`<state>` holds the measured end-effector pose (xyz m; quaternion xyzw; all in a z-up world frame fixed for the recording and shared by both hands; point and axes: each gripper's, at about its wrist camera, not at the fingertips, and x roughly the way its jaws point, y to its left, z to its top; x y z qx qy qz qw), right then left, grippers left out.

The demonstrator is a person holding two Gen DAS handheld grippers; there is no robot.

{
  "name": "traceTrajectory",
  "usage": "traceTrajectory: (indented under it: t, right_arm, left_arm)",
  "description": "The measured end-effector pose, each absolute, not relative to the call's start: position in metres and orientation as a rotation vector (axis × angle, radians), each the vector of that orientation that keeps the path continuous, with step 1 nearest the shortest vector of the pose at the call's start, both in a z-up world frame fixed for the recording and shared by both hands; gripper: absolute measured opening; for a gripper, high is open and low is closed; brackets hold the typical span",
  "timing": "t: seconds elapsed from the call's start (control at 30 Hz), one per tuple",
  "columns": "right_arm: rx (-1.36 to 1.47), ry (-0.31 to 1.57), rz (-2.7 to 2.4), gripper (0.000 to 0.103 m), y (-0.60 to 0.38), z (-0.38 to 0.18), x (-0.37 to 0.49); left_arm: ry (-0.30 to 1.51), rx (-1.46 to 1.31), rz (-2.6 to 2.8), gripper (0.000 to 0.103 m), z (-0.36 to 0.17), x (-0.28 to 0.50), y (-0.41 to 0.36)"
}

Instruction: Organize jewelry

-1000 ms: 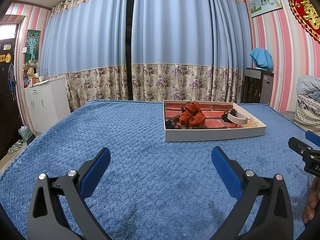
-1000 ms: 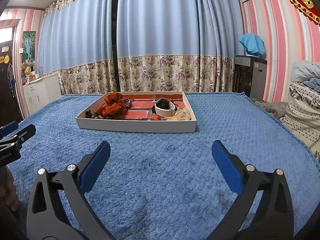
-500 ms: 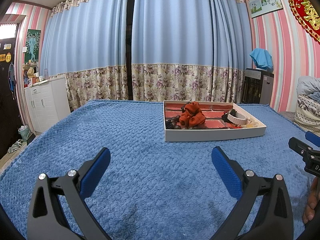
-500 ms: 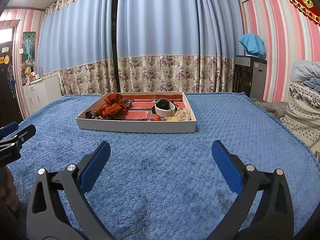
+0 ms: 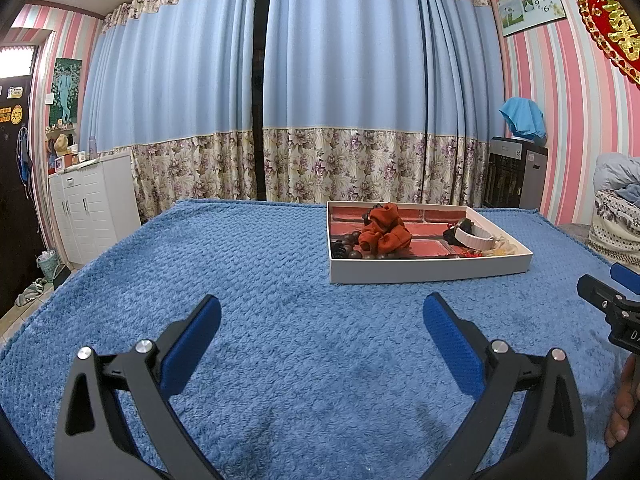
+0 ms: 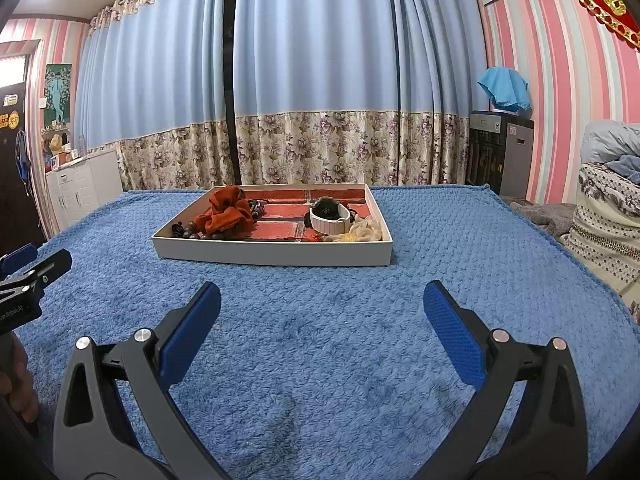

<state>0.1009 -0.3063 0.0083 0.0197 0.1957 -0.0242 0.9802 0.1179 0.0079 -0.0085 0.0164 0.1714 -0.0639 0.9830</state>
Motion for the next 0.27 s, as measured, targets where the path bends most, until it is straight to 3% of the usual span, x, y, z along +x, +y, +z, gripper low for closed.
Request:
traceTrajectory:
  t: [0.27]
  right_arm:
    - [0.04,0.394,-0.049,0.099,-0.3064,0.0087,0.1009]
  left_arm:
    - [0.343,0.027,-0.128,0.099,-0.0077,0.1177,0.0081]
